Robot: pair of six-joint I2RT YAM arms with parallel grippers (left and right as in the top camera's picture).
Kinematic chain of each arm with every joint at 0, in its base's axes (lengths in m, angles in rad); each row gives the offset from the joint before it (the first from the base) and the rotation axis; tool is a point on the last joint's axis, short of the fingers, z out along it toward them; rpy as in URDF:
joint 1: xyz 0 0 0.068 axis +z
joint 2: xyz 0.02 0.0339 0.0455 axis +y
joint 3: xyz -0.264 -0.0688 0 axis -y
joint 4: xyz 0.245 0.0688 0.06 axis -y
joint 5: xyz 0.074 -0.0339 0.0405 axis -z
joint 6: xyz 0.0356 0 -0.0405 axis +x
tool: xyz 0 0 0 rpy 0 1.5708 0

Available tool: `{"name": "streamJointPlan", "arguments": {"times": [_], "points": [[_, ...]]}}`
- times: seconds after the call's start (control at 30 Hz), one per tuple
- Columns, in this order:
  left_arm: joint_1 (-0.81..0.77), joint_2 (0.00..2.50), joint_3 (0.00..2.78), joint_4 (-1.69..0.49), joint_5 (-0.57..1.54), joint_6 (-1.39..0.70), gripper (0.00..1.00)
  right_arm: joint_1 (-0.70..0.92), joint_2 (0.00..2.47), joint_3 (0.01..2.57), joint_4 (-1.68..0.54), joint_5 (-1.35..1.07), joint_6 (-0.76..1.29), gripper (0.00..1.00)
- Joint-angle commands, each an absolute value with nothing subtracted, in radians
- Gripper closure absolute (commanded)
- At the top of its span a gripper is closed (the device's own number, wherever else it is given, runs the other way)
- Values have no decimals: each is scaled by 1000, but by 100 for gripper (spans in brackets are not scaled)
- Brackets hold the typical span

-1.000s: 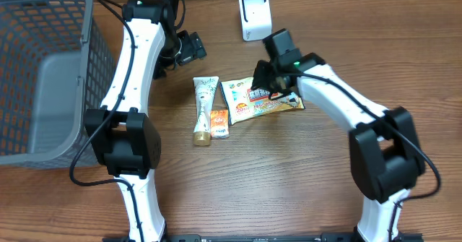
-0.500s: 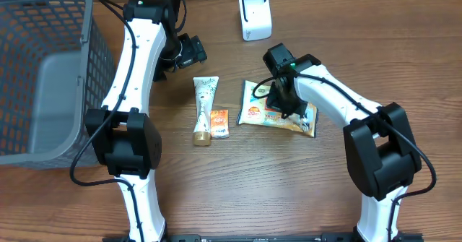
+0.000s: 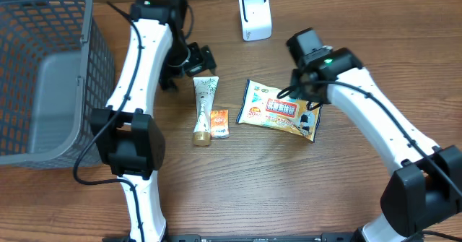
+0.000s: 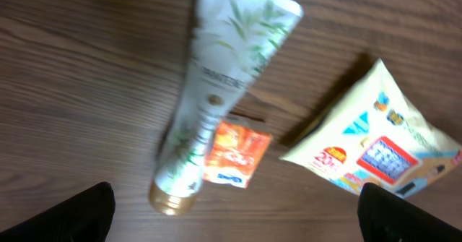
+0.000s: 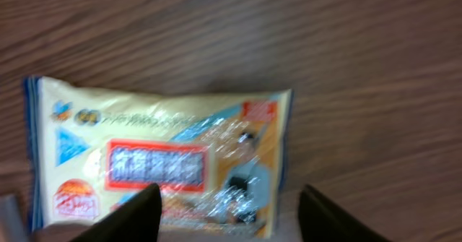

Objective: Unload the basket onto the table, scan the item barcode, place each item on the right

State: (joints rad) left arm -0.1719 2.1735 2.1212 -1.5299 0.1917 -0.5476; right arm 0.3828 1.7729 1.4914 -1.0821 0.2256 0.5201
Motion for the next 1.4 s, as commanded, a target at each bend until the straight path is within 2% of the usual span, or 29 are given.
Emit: {"name": "streamJointPlan", "arguments": {"times": [0.0, 0.03, 0.2, 0.33, 0.5, 1.03, 1.37], "points": [[-218, 2171, 2128, -1526, 211, -535, 0, 315, 1777, 1494, -1068, 297, 478, 6], [-226, 2171, 2128, -1525, 201, -535, 0, 293, 1777, 1494, -1060, 295, 478, 0], [-271, 2171, 2113, -1516, 309, -529, 0, 190, 1777, 1494, -1053, 294, 478, 0], [-357, 2171, 2059, -1497, 304, -489, 0, 104, 1777, 1494, -1060, 295, 478, 0], [-435, 2171, 1975, -1364, 304, -471, 0, 41, 1777, 1494, -1060, 294, 478, 0], [-414, 2171, 1883, -1100, 272, -404, 0, 24, 1777, 1494, -1060, 294, 478, 0], [-405, 2171, 1798, -1015, 141, -418, 0, 24, 1777, 1494, -1060, 294, 478, 0]]}}
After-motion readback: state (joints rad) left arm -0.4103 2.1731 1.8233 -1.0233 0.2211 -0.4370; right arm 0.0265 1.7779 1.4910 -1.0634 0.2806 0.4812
